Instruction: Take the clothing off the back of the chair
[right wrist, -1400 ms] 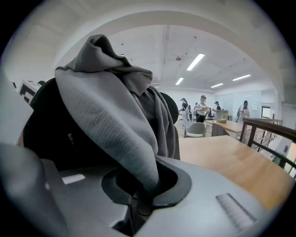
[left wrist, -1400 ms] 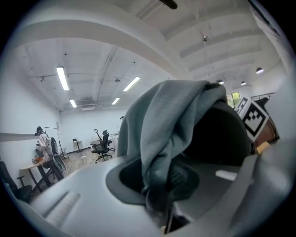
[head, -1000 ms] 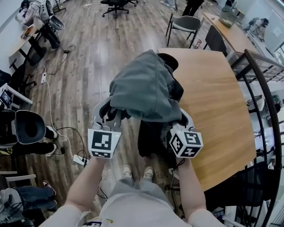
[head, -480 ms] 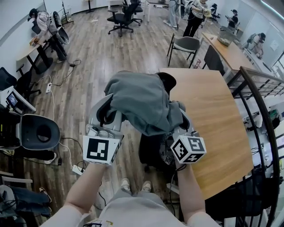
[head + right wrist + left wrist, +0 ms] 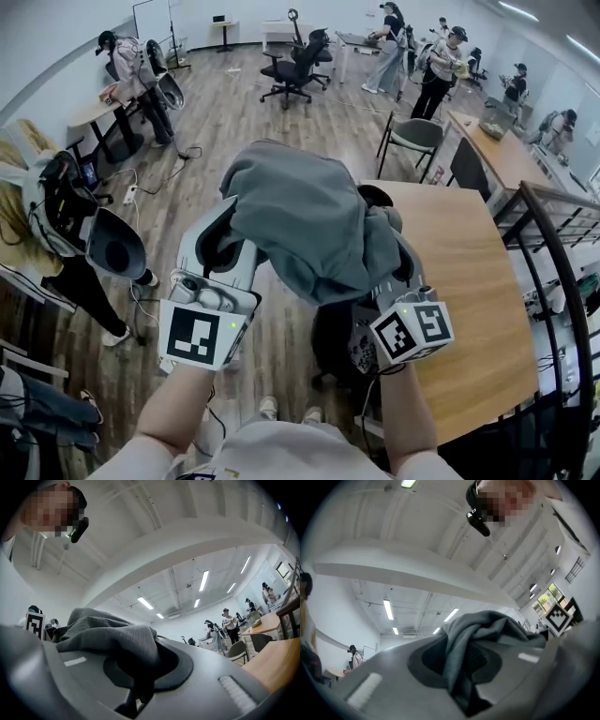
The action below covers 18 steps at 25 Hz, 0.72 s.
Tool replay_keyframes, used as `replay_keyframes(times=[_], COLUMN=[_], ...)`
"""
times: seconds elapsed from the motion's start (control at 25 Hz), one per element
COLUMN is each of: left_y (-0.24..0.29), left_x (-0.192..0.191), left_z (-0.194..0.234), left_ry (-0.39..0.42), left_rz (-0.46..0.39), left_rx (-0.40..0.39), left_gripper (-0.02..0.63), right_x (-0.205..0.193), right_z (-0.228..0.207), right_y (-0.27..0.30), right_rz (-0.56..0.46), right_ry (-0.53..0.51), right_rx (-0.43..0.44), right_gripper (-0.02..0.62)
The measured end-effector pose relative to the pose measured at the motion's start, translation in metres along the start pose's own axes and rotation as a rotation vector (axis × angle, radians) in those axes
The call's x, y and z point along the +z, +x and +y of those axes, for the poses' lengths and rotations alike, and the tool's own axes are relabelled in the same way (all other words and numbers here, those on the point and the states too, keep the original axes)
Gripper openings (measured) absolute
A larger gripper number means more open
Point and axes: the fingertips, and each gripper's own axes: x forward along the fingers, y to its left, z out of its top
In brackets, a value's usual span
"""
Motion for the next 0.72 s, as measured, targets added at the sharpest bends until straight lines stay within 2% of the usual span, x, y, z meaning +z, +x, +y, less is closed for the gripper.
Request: replay_keyframes(times=[0.2,0.4,0.64,0.72], left_y=[-0.038,-0.076,-0.124,-0.137], left_x=[0.032,0.074,0.100,0.112], left_z=[0.019,0.049,0.065,0.071], left_ry=[0.049,0.123,0.126,0.151], left_rz=[0.028,-0.006,0.004,0.014], left_rx=[0.048,0.101,0.164,0.177], left_gripper=[0.060,0.060,0.060,0.060], right_x=[0.025,0.042,0.053,0.055], right_z=[0.053,0.119,0.177,0.199], right_y=[0.005,0.009,0.006,0.006], right_rz=[-0.046,-0.067,-0.082,-0.085], right_ry=[-0.011,-0.033,-0.022,-0.012], right_rx=[0.124,0.237,0.354,0.399], right_gripper=[0.029,0.029,0.029,0.029])
